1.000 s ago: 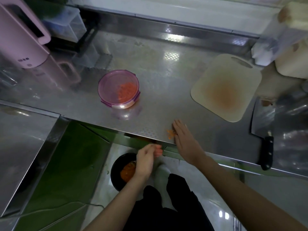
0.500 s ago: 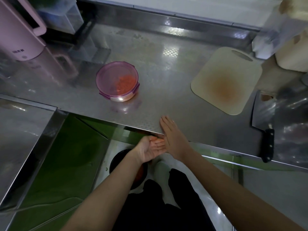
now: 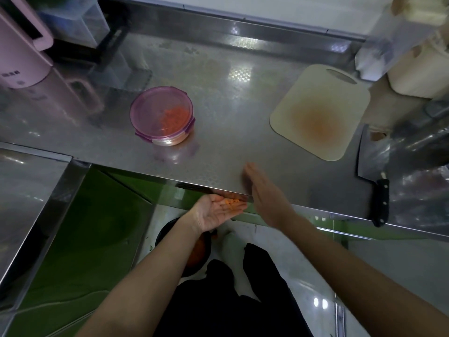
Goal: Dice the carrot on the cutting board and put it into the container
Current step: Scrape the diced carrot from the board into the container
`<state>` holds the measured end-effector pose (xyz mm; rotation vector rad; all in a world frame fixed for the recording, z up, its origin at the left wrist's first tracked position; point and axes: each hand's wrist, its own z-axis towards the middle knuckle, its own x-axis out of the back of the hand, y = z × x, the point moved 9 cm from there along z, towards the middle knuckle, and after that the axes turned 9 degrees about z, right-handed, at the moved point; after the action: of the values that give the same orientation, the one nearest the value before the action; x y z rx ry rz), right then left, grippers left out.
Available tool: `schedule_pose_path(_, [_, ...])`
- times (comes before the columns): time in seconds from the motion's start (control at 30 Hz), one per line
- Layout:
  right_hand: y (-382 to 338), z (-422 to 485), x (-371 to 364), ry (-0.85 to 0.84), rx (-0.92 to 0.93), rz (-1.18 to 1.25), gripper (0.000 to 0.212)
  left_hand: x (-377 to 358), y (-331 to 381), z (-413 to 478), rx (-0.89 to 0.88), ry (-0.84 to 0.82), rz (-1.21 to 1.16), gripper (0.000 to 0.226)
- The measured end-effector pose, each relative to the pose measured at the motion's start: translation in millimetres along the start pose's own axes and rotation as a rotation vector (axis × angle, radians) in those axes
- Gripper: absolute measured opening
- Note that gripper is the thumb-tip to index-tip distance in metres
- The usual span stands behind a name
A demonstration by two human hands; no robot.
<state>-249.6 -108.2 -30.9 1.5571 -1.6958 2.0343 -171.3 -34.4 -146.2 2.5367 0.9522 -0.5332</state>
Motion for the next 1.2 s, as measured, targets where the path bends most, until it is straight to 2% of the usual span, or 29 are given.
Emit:
schedule_pose_path(0.07, [20, 13, 10, -0.010, -0.085, -0.138, 0.052, -1, -1, -1, 0.010, 0.005, -0.009, 0.045])
schedule_pose_path(0.17, [27, 13, -5, -0.053, -0.093, -0.301, 0.054, -1, -1, 0, 0.011, -0.005, -0.023, 0.044])
schedule_pose_path(0.27, [4, -4, -35, -0.051, 0.071, -0.303, 0.055, -1, 1, 3, -0.015, -0.006, -0.030, 0.042])
schedule_pose_path(0.37, [-7, -29, -66, -0.202, 0.144, -0.135, 0.064, 5, 2, 9, -0.029, 0.024, -0.017, 0.037])
schedule_pose_path(0.5, [-27, -57, -85, -0.329, 0.255, -0.044, 0.063, 1, 0, 7, -0.014, -0.030, 0.105, 0.049])
schedule_pose_path(0.63, [-21, -46, -65, -0.206, 0.201, 0.011, 0.056, 4, -2, 4, -0.029, 0.012, 0.048, 0.043])
schedule_pose_path(0.7, [-22, -37, -52, -0.159, 0.219, -0.059, 0.053, 9, -3, 2, -0.030, 0.075, -0.010, 0.035])
schedule_pose_path(0.87, [-35, -22, -37, -0.114, 0.289, -0.295, 0.044, 8, 0, -16, -0.054, 0.096, -0.083, 0.039])
schedule_pose_path(0.93, [-40, -21, -41, -0.139, 0.306, -0.298, 0.045, 12, 1, -21, -0.066, 0.112, -0.075, 0.038])
schedule_pose_path(1.07, [-45, -20, -60, -0.223, 0.268, -0.148, 0.037, 30, 9, -31, -0.164, 0.157, -0.081, 0.037])
schedule_pose_path(1.13, [-49, -16, -67, -0.242, 0.272, -0.153, 0.035, 51, 15, -39, -0.230, 0.250, -0.002, 0.037])
schedule_pose_path(1.2, [-56, -12, -71, -0.263, 0.289, -0.187, 0.038, 81, 23, -53, -0.322, 0.441, 0.310, 0.036])
